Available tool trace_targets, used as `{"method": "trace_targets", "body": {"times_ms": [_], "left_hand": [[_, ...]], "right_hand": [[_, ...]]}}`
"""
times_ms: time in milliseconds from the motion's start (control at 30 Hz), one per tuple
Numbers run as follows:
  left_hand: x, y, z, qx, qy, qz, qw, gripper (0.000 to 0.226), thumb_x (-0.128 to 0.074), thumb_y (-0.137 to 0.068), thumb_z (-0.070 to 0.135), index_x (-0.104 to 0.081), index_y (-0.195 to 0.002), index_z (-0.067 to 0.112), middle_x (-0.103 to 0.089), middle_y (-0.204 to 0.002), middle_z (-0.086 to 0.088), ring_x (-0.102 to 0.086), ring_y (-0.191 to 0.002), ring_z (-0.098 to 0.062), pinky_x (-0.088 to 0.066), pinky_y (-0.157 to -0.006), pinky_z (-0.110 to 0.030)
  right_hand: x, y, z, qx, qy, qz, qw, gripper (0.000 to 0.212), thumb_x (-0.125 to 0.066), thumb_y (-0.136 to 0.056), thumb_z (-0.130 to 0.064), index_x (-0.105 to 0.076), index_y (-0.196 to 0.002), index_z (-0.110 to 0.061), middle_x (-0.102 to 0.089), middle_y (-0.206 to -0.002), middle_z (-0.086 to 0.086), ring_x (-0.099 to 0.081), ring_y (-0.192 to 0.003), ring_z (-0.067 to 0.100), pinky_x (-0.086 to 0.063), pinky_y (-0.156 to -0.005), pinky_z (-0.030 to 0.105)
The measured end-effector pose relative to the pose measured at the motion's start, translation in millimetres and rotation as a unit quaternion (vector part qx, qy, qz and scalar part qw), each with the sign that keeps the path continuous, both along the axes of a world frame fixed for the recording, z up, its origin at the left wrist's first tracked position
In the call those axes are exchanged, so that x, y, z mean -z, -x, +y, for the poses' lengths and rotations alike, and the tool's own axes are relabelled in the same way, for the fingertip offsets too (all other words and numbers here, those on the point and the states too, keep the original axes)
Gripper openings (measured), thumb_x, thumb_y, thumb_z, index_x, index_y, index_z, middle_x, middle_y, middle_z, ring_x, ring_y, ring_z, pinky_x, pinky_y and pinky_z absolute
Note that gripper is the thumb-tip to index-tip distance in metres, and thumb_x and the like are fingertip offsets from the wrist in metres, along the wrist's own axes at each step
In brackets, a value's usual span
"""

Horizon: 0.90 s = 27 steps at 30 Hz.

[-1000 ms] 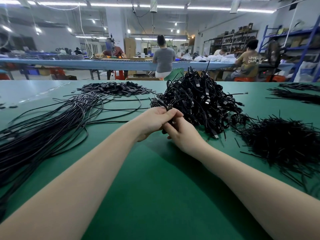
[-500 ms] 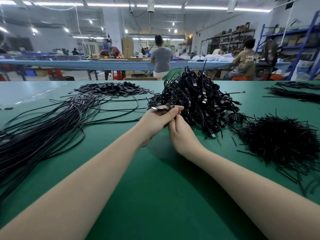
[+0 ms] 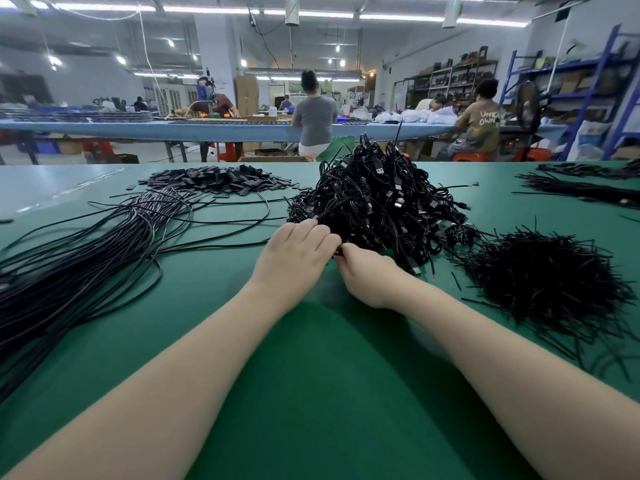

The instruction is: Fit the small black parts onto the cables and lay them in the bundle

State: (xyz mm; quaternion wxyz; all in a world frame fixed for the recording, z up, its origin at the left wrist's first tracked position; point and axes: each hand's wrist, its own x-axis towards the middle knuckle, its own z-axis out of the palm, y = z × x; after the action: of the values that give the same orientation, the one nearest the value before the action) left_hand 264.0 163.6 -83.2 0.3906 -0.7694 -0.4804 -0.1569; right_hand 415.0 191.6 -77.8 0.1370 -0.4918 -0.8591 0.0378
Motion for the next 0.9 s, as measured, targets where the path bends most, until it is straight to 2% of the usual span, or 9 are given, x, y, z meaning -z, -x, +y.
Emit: {"method": "trace_targets", "body": {"times_ms": [67,200,367,500,600,667,767,833,900], "left_hand": [[-3.4,1.6,0.6,-0.025,0.008,0.019,0.999,0.009,-0.07,-0.079,0.021,-0.064,-0.086,0.017,-0.065,-0.078,0.002,-0.066,-0.075,-0.02,-0.047,-0.064,-0.03],[-3.0,-3.9,-3.4,-0.074,0.042,0.008,0.996,0.021,-0.081,-0.064,0.02,-0.061,-0.07,0.017,-0.06,-0.057,0.003,-0.062,-0.048,-0.016,-0.039,-0.044,-0.024],[-0.4,-20.2,-0.2,-0.11,0.115,-0.035,0.987,0.019,-0.036,-0.093,0.007,-0.046,-0.109,0.012,-0.06,-0.106,-0.004,-0.062,-0.095,-0.025,-0.034,-0.064,-0.031],[2.0,-23.0,-1.4,-0.077,0.197,-0.178,0.961,0.018,-0.039,-0.092,0.002,-0.044,-0.108,0.009,-0.056,-0.11,-0.009,-0.058,-0.097,-0.029,-0.04,-0.065,-0.034],[-2.3,-20.6,-3.2,0.023,0.326,-0.307,0.894,0.023,-0.034,-0.099,0.013,-0.051,-0.112,0.005,-0.059,-0.116,-0.011,-0.056,-0.103,-0.03,-0.045,-0.086,-0.042],[-5.8,-21.6,-1.1,0.052,0.368,-0.331,0.867,0.028,-0.033,-0.102,0.022,-0.054,-0.111,0.006,-0.062,-0.111,-0.01,-0.056,-0.097,-0.027,-0.044,-0.084,-0.037],[-4.4,-19.2,2.5,0.027,0.335,-0.315,0.888,0.026,-0.032,-0.102,0.029,-0.05,-0.095,0.012,-0.06,-0.091,-0.005,-0.055,-0.084,-0.028,-0.041,-0.071,-0.037],[2.0,-10.5,2.5,-0.016,0.266,-0.285,0.921,0.024,-0.032,-0.102,0.03,-0.038,-0.082,0.017,-0.05,-0.079,0.001,-0.056,-0.081,-0.032,-0.035,-0.065,-0.036],[7.5,1.8,1.6,-0.045,0.225,-0.289,0.93,0.025,-0.03,-0.103,0.032,-0.038,-0.085,0.016,-0.05,-0.081,0.0,-0.057,-0.082,-0.033,-0.033,-0.065,-0.035]], "right_hand": [[-6.2,-2.3,4.2,-0.031,-0.039,-0.075,0.996,0.02,-0.023,-0.104,-0.033,-0.033,-0.094,-0.019,-0.06,-0.109,0.008,-0.057,-0.095,0.031,-0.031,-0.074,0.039],[-25.3,-7.7,9.7,-0.079,-0.126,-0.229,0.962,0.008,-0.029,-0.102,-0.019,-0.033,-0.094,-0.019,-0.059,-0.107,0.005,-0.059,-0.098,0.026,-0.027,-0.072,0.037],[-51.9,-17.4,12.6,-0.145,-0.328,-0.381,0.852,0.019,-0.028,-0.096,-0.011,-0.045,-0.102,-0.015,-0.06,-0.095,0.0,-0.057,-0.09,0.025,-0.028,-0.08,0.036],[-59.9,-20.0,8.8,-0.2,-0.418,-0.413,0.784,0.03,-0.015,-0.09,-0.009,-0.044,-0.086,-0.018,-0.057,-0.079,-0.004,-0.053,-0.072,0.022,-0.037,-0.077,0.034],[-65.6,-28.9,7.5,-0.219,-0.438,-0.448,0.749,0.034,-0.015,-0.088,-0.009,-0.047,-0.081,-0.019,-0.054,-0.07,-0.006,-0.046,-0.063,0.02,-0.041,-0.075,0.031],[-68.4,-35.1,6.8,-0.225,-0.446,-0.464,0.732,0.034,-0.018,-0.088,-0.009,-0.05,-0.082,-0.02,-0.055,-0.071,-0.007,-0.051,-0.064,0.019,-0.043,-0.076,0.031],[-69.5,-33.1,4.7,-0.212,-0.428,-0.463,0.746,0.035,-0.017,-0.091,-0.01,-0.051,-0.092,-0.019,-0.059,-0.082,-0.006,-0.056,-0.076,0.02,-0.042,-0.085,0.034],[-75.2,-34.5,5.2,-0.148,-0.388,-0.44,0.796,0.027,-0.027,-0.099,-0.026,-0.048,-0.115,-0.019,-0.06,-0.104,-0.002,-0.056,-0.096,0.022,-0.035,-0.097,0.037],[-87.9,-47.4,8.5,-0.043,-0.35,-0.384,0.854,0.06,-0.049,-0.092,-0.051,-0.029,-0.14,-0.023,-0.05,-0.127,0.001,-0.046,-0.116,0.024,-0.03,-0.102,0.041]]}}
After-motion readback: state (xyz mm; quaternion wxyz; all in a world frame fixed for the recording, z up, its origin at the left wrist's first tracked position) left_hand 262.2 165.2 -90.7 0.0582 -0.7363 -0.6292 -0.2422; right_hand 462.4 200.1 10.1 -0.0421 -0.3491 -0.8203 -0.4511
